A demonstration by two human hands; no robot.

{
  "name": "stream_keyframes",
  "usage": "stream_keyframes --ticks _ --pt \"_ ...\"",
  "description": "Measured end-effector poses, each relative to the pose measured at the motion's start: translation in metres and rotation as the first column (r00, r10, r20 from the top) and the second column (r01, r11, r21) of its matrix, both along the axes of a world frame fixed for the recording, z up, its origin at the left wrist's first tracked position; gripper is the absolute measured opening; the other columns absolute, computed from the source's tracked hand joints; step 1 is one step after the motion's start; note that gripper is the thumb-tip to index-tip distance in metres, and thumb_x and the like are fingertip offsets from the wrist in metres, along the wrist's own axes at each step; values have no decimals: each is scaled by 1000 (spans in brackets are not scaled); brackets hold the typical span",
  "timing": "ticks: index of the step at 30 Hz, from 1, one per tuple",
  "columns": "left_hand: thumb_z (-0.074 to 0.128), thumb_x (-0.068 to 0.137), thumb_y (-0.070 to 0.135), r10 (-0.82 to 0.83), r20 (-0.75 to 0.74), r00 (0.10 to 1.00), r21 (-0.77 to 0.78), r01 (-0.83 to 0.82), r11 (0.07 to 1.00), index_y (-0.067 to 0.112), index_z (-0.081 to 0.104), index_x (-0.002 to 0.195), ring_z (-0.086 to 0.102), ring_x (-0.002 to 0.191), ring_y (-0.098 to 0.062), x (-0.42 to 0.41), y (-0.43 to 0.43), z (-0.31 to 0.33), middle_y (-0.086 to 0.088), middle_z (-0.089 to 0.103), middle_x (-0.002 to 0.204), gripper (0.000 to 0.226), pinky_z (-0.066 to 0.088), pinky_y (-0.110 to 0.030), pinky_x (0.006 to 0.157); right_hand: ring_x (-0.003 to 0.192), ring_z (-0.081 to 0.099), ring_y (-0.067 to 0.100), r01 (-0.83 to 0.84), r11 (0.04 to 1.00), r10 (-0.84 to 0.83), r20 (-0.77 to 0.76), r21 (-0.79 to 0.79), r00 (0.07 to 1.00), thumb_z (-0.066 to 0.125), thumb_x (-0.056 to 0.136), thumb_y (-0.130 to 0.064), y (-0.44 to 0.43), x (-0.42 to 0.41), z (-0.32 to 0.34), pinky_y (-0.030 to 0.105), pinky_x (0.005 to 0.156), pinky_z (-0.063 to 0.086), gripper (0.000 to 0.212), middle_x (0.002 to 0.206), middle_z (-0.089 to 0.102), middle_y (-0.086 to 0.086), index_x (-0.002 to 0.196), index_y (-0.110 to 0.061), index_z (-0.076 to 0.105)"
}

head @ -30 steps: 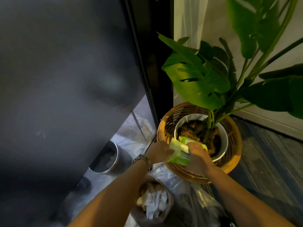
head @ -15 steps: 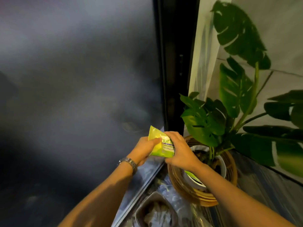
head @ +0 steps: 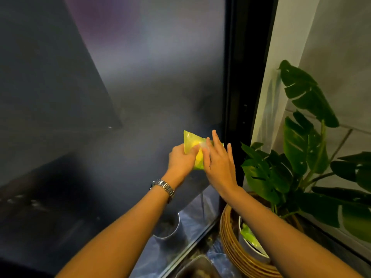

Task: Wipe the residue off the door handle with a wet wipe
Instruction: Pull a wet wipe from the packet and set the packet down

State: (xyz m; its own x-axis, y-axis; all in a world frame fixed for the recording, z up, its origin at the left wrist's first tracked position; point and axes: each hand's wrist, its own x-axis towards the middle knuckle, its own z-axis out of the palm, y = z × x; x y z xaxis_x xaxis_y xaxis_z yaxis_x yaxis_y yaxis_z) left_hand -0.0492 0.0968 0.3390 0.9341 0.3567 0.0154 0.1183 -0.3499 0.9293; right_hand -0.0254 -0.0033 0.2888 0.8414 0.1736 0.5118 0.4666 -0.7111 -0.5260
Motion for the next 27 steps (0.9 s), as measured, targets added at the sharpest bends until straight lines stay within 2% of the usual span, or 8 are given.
stream_keyframes --ticks 3,8,10,12,15,18,22,27 --pt "56 88 22 78 30 996 131 -82 988 0 65 90 63 91 -33 -7 2 14 -21 69 95 24 50 -37 77 122 52 29 52 993 -53 9 106 999 16 95 -36 -3 4 9 49 113 23 60 145 42 11 125 -5 57" --pt "57 88 22 124 83 989 128 -134 983 -2 64 84 59 79 -29 -12 7 26 -21 67 87 25 46 -37 67 95 60 38 367 740 -137 -408 564 903 29 103 -29 -12 20 32 37 77 46 47 101 64 24 107 5 62" --pt "56 88 22 134 100 986 69 -141 988 0 64 87 62 84 -31 -14 7 26 -20 68 90 24 51 -40 74 96 60 37 398 669 -43 -501 628 864 32 102 -29 -8 25 38 42 86 49 45 103 64 22 105 4 63" --pt "55 89 24 147 132 980 53 -155 986 0 64 93 64 89 -32 -14 11 26 -19 69 95 25 52 -38 76 94 61 34 358 647 36 -496 673 868 33 101 -31 -5 24 42 49 88 50 42 100 65 18 104 -2 64" --pt "56 88 21 103 271 957 276 -180 944 4 54 111 57 99 -24 -18 14 27 -14 61 111 28 41 -21 73 82 63 31 264 711 -6 -370 652 929 30 101 -36 -8 23 41 45 74 54 42 82 63 12 89 -11 61" --pt "61 83 19 -118 459 881 642 -237 729 14 50 120 42 111 -18 -19 15 30 -8 52 122 40 35 -29 88 69 58 25 208 797 -85 -237 567 968 28 102 -37 -11 20 44 34 62 43 40 67 56 3 79 -16 53" --pt "46 83 28 -465 312 828 921 -143 363 16 66 86 58 76 -22 -11 17 29 -3 65 83 24 36 -29 64 62 54 20 182 850 -126 -144 495 982 28 102 -37 -11 20 49 33 57 40 43 61 51 -2 69 -17 47" --pt "45 82 31 -463 194 865 959 -68 274 21 70 80 59 67 -19 -4 22 33 4 68 72 27 34 -27 56 58 53 20 128 905 -106 -78 406 991 28 101 -37 -14 21 52 32 54 38 42 59 49 -5 66 -19 42"
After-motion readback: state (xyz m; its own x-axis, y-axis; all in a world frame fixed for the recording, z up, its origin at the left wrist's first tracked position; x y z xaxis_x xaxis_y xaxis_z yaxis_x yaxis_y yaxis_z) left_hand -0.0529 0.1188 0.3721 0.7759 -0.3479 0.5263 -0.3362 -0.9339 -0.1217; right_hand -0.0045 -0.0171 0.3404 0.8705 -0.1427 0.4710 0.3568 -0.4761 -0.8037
